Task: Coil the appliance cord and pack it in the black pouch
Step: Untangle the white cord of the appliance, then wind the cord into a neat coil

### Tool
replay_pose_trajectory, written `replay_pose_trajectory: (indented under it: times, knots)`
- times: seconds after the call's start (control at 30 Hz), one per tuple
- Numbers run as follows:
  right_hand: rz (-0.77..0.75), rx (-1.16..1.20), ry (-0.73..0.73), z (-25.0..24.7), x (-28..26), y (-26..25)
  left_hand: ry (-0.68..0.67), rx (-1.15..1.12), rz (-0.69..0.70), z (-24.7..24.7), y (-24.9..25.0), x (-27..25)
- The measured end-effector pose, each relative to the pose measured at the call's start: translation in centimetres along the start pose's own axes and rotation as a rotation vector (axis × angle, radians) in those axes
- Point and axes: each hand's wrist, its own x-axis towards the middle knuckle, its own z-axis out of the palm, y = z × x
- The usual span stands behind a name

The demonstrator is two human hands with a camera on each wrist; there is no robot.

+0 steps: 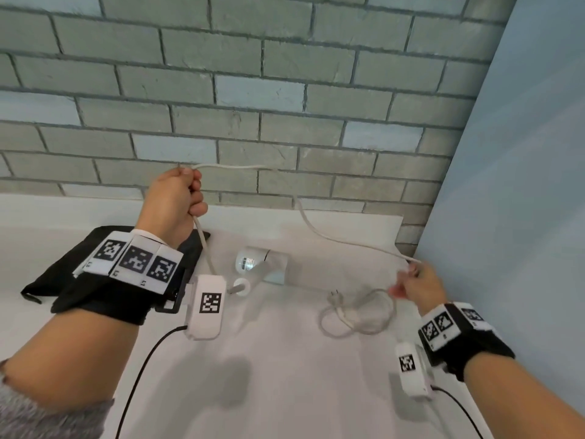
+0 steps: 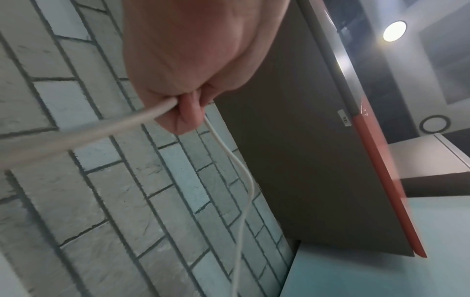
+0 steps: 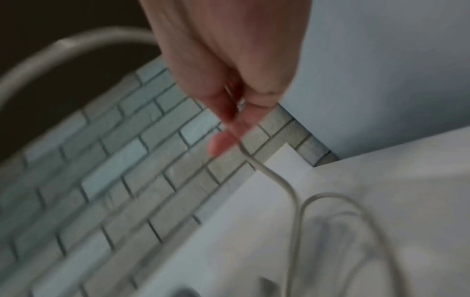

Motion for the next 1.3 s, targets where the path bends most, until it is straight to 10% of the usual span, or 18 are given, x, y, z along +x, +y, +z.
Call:
replay_pose_trajectory:
  times: [0.13, 0.23, 0.4, 0.63, 0.83, 0.93, 1.3]
  knots:
    - [-0.503, 0.794, 0.093, -0.1, -0.1, -6.5, -0.029, 0.011, -0.036, 0.5, -0.6, -0.7]
    - [-0.644, 0.282, 0.1, 1.3, 0.0, -6.6, -0.049, -0.001, -0.033, 1.0, -0.7, -1.1]
    - [-0.338, -0.797, -0.684, 3.0, -0.8, -3.1, -0.118, 0.022, -0.013, 2.0, -0.3, -1.8]
    - [-0.852, -0.204, -0.353, 4.0, -5.0, -12.2, -0.449, 0.2, -0.013, 4.9, -0.5, -4.2]
    - [-0.913, -0.564, -0.231, 4.8, -6.7, -14.3, -0.614, 0.297, -0.014, 5.7, -0.9, -5.3]
    - [-0.736, -0.316, -0.518, 4.9, -6.9, -14.8, -0.66, 0.255, 0.018, 5.5, -1.3, -5.6]
    - [-0.931, 0.296, -0.162, 1.6, -7.4, -19.4, -0.819, 0.7, 0.079, 2.0, -9.0, -4.8]
